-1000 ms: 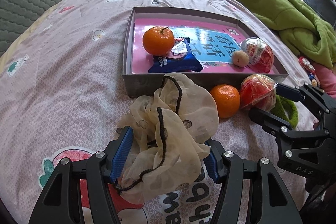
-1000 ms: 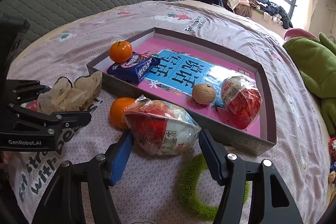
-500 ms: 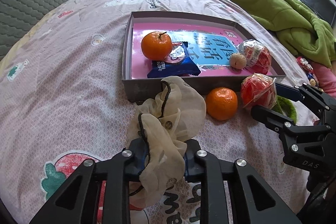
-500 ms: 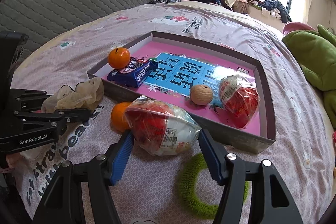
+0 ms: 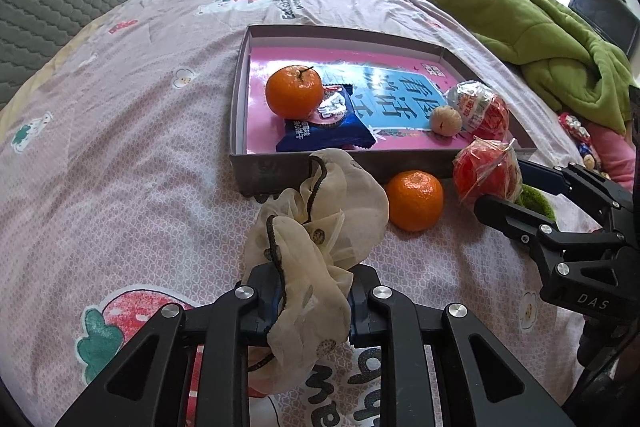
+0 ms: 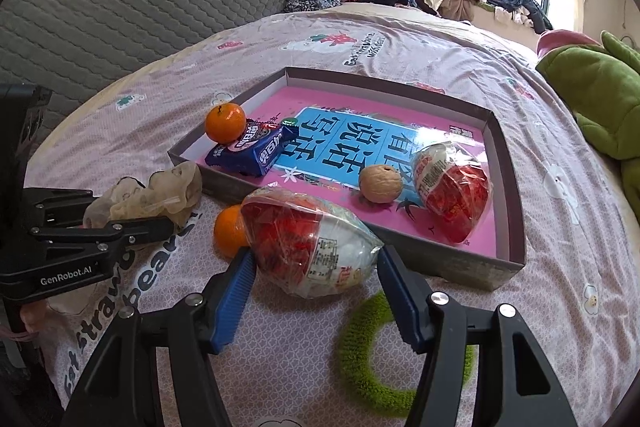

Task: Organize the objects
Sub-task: 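Close the left tool on the mesh scrunchie while the right tool grasps the wrapped red egg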

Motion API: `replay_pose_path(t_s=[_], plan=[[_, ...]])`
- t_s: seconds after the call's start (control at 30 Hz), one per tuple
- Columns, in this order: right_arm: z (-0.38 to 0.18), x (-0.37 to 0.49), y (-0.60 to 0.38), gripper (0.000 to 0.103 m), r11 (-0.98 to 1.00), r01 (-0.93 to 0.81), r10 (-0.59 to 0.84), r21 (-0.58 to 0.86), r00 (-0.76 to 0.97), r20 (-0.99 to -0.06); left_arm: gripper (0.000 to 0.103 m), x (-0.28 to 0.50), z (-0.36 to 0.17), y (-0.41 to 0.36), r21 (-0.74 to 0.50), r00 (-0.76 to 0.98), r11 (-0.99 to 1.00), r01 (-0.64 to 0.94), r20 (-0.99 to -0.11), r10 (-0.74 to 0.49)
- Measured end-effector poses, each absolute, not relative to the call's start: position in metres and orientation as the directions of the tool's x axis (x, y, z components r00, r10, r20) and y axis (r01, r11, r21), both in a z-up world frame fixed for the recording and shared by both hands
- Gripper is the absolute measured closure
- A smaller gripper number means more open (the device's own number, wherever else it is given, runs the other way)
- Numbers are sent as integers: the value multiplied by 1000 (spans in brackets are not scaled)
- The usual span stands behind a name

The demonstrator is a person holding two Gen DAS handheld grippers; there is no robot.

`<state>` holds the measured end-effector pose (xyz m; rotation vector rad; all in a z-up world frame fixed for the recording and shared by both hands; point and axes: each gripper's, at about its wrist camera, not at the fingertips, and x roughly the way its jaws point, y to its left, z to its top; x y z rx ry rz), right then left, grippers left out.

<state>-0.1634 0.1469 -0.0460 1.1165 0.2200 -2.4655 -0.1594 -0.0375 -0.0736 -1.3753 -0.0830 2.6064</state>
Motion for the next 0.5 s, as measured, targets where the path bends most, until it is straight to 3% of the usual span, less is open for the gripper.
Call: replay_pose_path(t_s=[0.5], plan=[[-48,-166,147,41,-898,437,-323,49,-581,-747,80,-159,-71,-38,-155,-555,-978,-142,-805,208]])
